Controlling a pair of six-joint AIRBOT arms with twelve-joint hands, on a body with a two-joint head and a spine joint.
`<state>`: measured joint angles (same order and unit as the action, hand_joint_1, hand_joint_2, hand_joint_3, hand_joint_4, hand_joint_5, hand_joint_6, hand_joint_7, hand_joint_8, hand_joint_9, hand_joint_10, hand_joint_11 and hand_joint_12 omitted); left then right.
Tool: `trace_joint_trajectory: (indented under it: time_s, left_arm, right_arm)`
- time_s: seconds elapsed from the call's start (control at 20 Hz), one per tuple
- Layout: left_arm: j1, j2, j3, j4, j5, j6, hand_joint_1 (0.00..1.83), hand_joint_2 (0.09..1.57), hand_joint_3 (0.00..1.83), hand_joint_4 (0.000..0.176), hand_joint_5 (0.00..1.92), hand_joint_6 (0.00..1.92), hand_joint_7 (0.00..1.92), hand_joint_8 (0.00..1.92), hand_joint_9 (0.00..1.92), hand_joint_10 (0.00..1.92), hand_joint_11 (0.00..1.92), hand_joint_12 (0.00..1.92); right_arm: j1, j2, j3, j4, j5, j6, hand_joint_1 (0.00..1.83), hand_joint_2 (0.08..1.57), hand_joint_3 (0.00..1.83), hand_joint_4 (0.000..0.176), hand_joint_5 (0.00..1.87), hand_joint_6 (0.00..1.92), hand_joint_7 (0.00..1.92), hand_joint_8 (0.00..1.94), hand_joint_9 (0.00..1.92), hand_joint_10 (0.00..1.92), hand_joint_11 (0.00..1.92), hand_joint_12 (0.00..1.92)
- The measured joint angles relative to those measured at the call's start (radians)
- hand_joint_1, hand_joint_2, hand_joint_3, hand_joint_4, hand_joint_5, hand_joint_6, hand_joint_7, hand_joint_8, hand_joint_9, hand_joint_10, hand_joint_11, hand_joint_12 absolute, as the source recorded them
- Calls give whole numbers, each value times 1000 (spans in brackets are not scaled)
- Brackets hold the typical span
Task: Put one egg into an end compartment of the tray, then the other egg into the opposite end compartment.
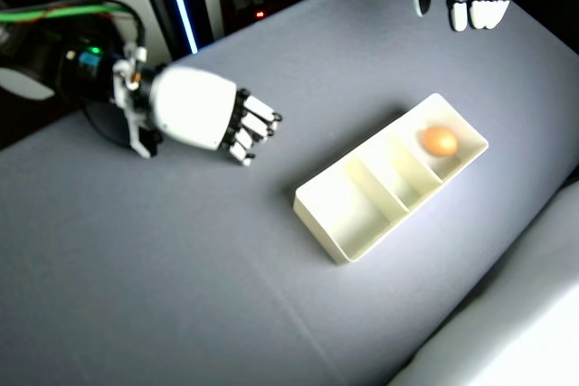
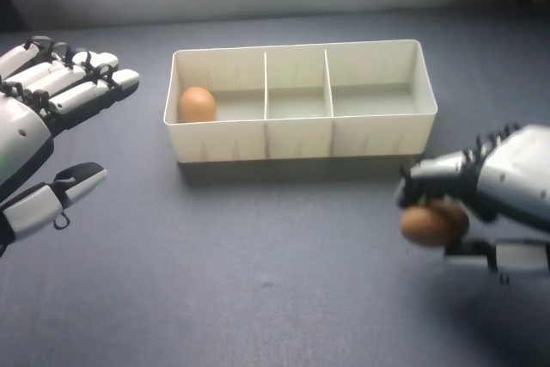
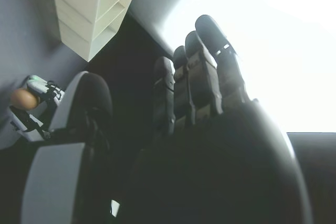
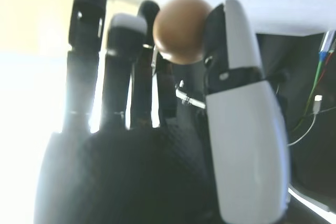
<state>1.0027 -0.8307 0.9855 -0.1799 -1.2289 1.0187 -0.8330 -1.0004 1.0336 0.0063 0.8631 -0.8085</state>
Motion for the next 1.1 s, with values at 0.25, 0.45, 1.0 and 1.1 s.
trace_joint_trajectory:
  time_s: [0.25, 0.45, 1.0, 1.1]
  left_arm:
    - [12, 0, -4, -3, -12, -12, 687, 1390, 1, 0, 290, 7, 206, 5, 201, 22, 0, 799]
    - [12, -8, -3, 0, -14, -31, 676, 1386, 0, 6, 297, 5, 198, 1, 204, 16, 0, 869]
    - [12, -59, 48, 1, 2, -104, 729, 1373, 0, 44, 266, 2, 195, 1, 195, 5, 0, 1001]
    - [12, -59, 48, -4, 1, -104, 721, 1365, 0, 26, 253, 1, 194, 2, 198, 6, 0, 974]
  right_arm:
    - [145, -17, 82, 10, 8, -5, 1130, 1324, 1, 0, 515, 1551, 742, 1550, 797, 1500, 695, 1813]
    - [314, -86, 190, 36, -112, -66, 1127, 1339, 0, 0, 488, 1609, 717, 1550, 798, 1451, 732, 1685]
    - [404, -235, 373, 170, -352, -140, 431, 1205, 1, 48, 0, 0, 0, 1, 0, 20, 0, 286]
    - [404, -232, 346, 175, -348, -140, 290, 1225, 9, 51, 0, 0, 0, 0, 0, 0, 0, 1]
